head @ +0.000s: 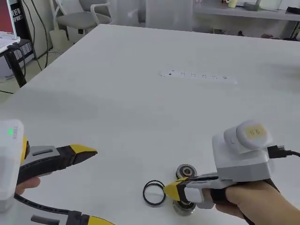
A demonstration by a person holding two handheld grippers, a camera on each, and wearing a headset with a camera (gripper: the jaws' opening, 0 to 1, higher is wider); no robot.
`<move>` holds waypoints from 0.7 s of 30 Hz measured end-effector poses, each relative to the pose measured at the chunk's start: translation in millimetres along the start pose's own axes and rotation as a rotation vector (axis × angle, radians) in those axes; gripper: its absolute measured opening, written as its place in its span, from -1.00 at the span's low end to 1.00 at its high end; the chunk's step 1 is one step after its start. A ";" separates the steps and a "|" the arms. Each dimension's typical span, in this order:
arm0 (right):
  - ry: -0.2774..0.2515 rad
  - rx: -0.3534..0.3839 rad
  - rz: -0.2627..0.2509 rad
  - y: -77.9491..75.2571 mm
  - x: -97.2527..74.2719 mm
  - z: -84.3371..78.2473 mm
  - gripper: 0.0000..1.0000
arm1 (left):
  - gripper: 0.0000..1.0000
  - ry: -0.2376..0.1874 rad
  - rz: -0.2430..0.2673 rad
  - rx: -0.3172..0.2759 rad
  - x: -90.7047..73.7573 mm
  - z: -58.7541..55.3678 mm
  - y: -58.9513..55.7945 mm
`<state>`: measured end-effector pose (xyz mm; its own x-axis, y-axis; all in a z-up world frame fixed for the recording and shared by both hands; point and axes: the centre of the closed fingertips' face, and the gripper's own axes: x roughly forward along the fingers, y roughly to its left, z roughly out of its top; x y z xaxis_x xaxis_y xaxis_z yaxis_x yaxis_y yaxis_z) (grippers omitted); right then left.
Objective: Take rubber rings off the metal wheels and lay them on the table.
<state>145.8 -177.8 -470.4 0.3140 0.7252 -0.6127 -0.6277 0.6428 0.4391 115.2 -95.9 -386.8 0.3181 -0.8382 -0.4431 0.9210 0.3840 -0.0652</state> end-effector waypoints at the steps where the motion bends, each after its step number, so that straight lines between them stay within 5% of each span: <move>1: 0.001 -0.005 -0.002 -0.2 0.4 -0.1 -1.00 | 0.67 0.000 0.000 0.000 0.0 0.0 0.1; 21: -0.011 -0.024 -0.022 -5.6 1.4 2.3 -0.98 | 0.66 0.015 0.000 0.005 1.1 -2.4 0.1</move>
<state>151.4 -179.9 -472.2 0.3355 0.7137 -0.6148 -0.6372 0.6527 0.4099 115.1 -95.9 -389.5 0.3148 -0.8323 -0.4563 0.9220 0.3822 -0.0611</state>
